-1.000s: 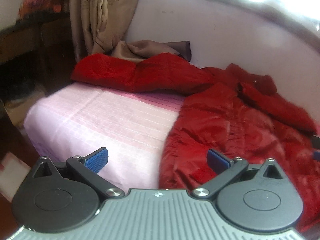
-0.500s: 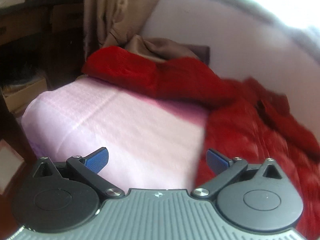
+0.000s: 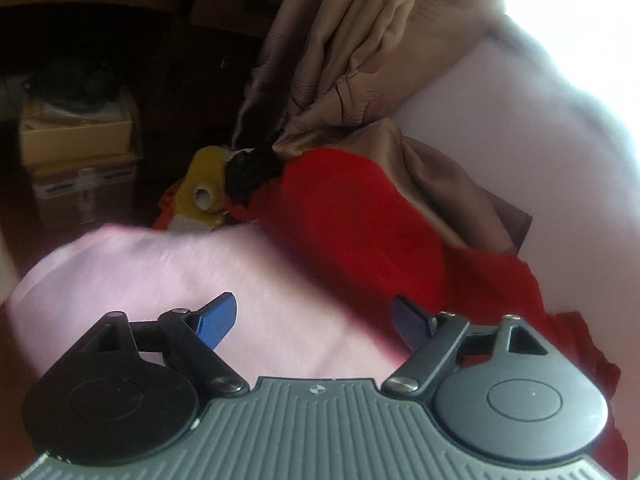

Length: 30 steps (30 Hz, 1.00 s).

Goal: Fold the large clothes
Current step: 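Grasp the other sleeve cuff with the left gripper and lift it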

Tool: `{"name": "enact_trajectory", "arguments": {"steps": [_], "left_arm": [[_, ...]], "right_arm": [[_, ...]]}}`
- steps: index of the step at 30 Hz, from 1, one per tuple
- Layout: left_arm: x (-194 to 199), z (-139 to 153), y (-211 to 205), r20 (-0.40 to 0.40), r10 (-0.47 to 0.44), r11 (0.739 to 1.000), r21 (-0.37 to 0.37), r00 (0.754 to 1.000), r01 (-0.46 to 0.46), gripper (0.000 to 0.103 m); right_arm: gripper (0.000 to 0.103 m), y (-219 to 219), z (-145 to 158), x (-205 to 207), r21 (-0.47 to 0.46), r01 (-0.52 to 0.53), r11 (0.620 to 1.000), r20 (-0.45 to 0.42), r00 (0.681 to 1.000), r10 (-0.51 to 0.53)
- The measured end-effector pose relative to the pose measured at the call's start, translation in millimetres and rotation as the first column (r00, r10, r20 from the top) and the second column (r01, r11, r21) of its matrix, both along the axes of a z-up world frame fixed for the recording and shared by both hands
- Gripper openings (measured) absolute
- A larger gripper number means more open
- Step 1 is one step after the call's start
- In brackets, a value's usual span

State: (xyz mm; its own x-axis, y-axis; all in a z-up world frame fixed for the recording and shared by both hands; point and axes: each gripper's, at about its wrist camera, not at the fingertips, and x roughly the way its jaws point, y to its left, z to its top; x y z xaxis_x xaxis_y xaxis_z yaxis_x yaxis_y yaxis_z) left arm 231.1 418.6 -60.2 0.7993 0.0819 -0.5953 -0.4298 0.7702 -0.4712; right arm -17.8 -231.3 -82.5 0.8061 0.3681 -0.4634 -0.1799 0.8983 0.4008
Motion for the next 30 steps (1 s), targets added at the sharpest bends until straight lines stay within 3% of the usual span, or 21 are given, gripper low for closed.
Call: {"name": "enact_trajectory", "arguments": {"steps": [6,8,9,10,11,13,15,20,30], "left_arm": [[36.2,-1.6,26.2,0.016,0.012,0.998,-0.056,1.000,-0.011,0.082],[45.4,-1.8,26.8,0.014,0.006,0.999,-0.041,1.000,-0.006,0.080],[49.4,-1.4,25.8,0.009,0.010,1.000,-0.026,1.000,-0.010,0.069],[53.5,-2.1,25.3,0.006,0.011,1.000,-0.021,1.000,-0.010,0.039],[57.0,-3.9,25.4,-0.008,0.006,1.000,-0.028,1.000,-0.007,0.029],[59.0,-7.9,27.3,-0.007,0.014,0.999,-0.051,1.000,-0.014,0.016],[56.4,-5.3,23.5,0.009,0.028,0.999,-0.025,1.000,-0.028,0.009],[48.9,10.1,13.8,0.044,0.058,0.998,0.020,0.997,-0.059,0.006],[38.5,57.7,-27.1,0.098,0.007,0.984,0.177,0.995,-0.024,0.006]], "right_arm": [[0.091,-1.2,-3.6,4.8,0.031,0.003,1.000,-0.026,1.000,-0.002],[0.091,1.1,-4.0,5.8,0.034,-0.001,0.999,-0.031,1.000,0.002],[0.091,2.5,-3.9,6.1,0.033,-0.005,0.999,-0.031,1.000,0.006],[0.091,4.6,-3.7,5.9,0.029,-0.011,1.000,-0.030,0.999,0.012],[0.091,6.0,-3.5,5.8,0.026,-0.016,1.000,-0.029,0.999,0.016],[0.091,8.5,-3.6,5.2,0.023,-0.021,1.000,-0.030,0.999,0.022],[0.091,9.4,-3.1,4.7,0.026,-0.022,0.999,-0.032,0.999,0.022],[0.091,6.1,0.0,1.7,0.040,-0.012,0.999,-0.023,1.000,0.013],[0.091,-9.3,-3.8,-5.6,0.092,0.008,0.996,-0.032,0.999,-0.005]]}}
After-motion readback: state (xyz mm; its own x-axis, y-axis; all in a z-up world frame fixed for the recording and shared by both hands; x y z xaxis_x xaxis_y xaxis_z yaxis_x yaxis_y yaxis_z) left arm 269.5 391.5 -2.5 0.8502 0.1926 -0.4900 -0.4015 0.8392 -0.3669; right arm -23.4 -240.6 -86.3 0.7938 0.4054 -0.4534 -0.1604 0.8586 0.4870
